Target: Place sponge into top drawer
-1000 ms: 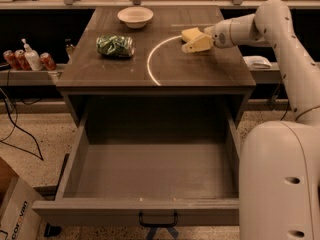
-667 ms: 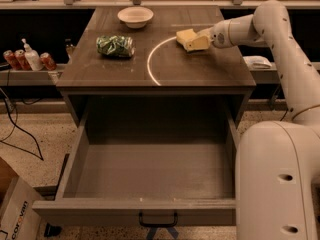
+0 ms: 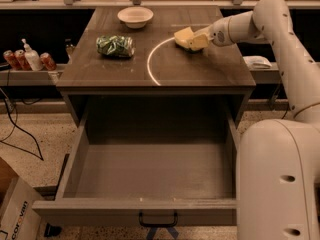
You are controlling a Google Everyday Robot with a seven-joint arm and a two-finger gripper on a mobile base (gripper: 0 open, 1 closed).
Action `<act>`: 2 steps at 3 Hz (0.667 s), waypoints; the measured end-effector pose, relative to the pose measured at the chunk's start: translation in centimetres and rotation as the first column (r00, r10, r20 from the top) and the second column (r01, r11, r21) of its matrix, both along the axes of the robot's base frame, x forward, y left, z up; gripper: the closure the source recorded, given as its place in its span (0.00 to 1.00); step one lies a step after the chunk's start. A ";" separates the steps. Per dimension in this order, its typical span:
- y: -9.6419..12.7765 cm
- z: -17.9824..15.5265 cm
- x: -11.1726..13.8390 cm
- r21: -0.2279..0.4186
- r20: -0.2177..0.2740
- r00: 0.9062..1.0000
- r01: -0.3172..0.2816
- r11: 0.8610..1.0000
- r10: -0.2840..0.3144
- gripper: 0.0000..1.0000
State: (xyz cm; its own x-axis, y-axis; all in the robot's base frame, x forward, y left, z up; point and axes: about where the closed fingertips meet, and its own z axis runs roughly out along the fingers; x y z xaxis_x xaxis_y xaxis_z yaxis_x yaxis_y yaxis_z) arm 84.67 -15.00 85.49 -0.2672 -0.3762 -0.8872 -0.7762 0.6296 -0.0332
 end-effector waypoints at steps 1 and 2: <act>0.9 3.1 -3.9 -0.061 0.058 0.993 -0.104 0.993 0.107 1.00; 2.2 8.2 -10.5 -0.131 0.166 0.955 -0.226 0.965 0.246 1.00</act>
Offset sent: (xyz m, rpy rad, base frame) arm -0.2266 0.0555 0.0982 -0.1812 -0.2601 0.4409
